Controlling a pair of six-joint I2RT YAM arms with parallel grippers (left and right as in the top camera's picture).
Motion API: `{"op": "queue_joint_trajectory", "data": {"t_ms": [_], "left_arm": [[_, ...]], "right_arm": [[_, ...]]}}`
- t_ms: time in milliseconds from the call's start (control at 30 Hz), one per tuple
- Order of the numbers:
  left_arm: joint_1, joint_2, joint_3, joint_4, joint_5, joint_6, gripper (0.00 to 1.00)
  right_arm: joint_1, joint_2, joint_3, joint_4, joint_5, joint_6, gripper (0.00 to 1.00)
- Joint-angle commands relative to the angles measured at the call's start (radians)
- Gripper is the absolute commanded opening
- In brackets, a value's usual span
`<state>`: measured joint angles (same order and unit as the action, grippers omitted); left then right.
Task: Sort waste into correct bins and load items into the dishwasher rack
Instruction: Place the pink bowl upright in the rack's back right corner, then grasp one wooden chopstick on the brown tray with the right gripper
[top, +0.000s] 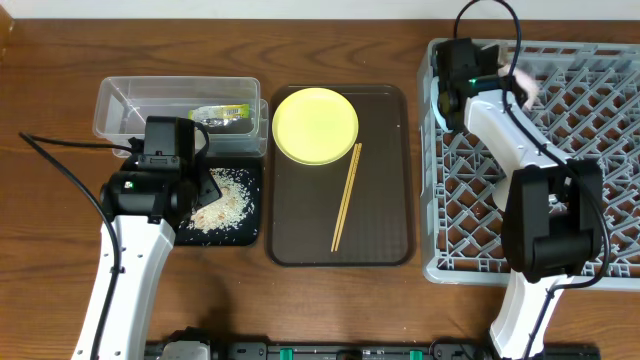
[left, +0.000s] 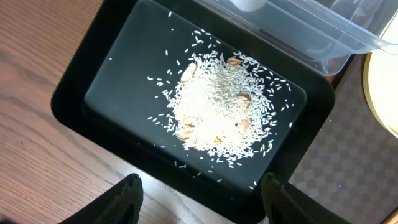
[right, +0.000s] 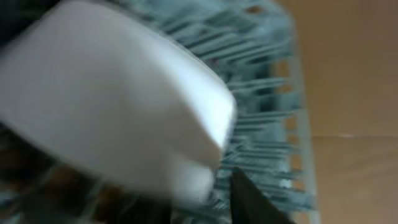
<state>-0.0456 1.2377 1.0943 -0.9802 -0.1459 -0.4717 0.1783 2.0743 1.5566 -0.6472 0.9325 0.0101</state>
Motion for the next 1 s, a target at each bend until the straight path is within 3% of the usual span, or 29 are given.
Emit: {"op": "queue_joint_trajectory", "data": {"t_ms": [0, 100, 200, 367, 500, 967], "left_arm": [[0.005, -0.011, 0.01, -0.003, -0.019, -0.006, 0.64], [0.005, -0.011, 0.01, -0.003, -0.019, -0.005, 0.64], [0.005, -0.011, 0.01, -0.003, -0.019, -0.006, 0.64], [0.005, -0.011, 0.01, -0.003, -0.019, -0.006, 0.64], [0.005, -0.011, 0.01, -0.002, -0.019, -0.006, 0.64], [0.005, -0.011, 0.01, -0.003, -0.019, -0.005, 0.64]], "right_arm": [[0.007, -0.092, -0.001, -0.02, -0.19, 0.109, 0.41], [0.018, -0.181, -0.001, -0.03, -0.24, 0.108, 0.6], [0.041, -0.286, -0.001, -0.052, -0.332, 0.108, 0.65], [0.099, -0.41, -0.001, -0.13, -0.783, 0.109, 0.62], [0.162, -0.412, -0.003, -0.193, -1.056, 0.138, 0.57], [0.401, -0.171, -0.102, -0.231, -1.01, 0.468, 0.44]]}}
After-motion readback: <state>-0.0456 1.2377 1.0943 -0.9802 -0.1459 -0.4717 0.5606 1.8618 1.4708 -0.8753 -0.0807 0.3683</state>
